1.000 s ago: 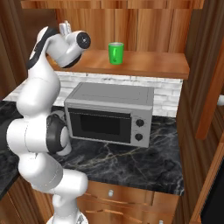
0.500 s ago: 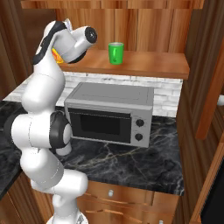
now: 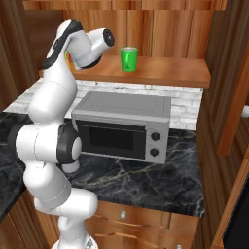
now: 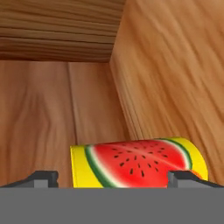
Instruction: There is a tray on the dining counter. Grab the cup, mug, and pitcher and place them on the tray. The pitcher may be placed next to the tray if it cannot fit the tray.
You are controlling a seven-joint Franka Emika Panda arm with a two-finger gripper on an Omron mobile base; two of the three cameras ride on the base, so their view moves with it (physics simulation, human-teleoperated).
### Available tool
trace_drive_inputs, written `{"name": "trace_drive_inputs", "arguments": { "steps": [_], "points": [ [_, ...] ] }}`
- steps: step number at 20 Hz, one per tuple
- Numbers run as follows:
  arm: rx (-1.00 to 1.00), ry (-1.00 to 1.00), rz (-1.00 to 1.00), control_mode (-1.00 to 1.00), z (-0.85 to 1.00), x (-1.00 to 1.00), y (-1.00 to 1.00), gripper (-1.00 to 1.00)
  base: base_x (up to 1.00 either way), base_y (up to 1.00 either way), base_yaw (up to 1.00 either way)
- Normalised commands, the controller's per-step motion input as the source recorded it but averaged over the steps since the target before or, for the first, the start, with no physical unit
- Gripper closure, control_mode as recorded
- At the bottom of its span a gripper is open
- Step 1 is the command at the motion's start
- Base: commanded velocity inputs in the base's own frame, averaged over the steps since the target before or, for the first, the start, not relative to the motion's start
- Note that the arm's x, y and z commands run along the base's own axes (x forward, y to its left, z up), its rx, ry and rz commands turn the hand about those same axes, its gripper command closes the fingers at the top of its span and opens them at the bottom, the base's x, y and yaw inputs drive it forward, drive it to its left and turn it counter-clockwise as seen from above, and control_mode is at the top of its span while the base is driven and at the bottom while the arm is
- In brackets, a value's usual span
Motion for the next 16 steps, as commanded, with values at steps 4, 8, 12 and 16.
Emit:
{"name": "trace_drive_inputs", "arguments": {
  "steps": [4, 8, 12, 16],
  "points": [
    [0.00, 0.00, 0.10, -1.00, 0.00, -0.33, 0.00, -1.00, 0.00, 0.00, 0.00],
    [-0.02, 0.00, 0.05, -1.00, 0.00, -0.22, 0.08, -1.00, 0.00, 0.00, 0.00],
    [-0.07, 0.00, 0.00, -1.00, -0.07, 0.00, 0.26, -1.00, 0.00, 0.00, 0.00],
    [-0.06, 0.00, 0.00, -1.00, -0.11, 0.00, 0.19, -1.00, 0.00, 0.00, 0.00]
  ]
}}
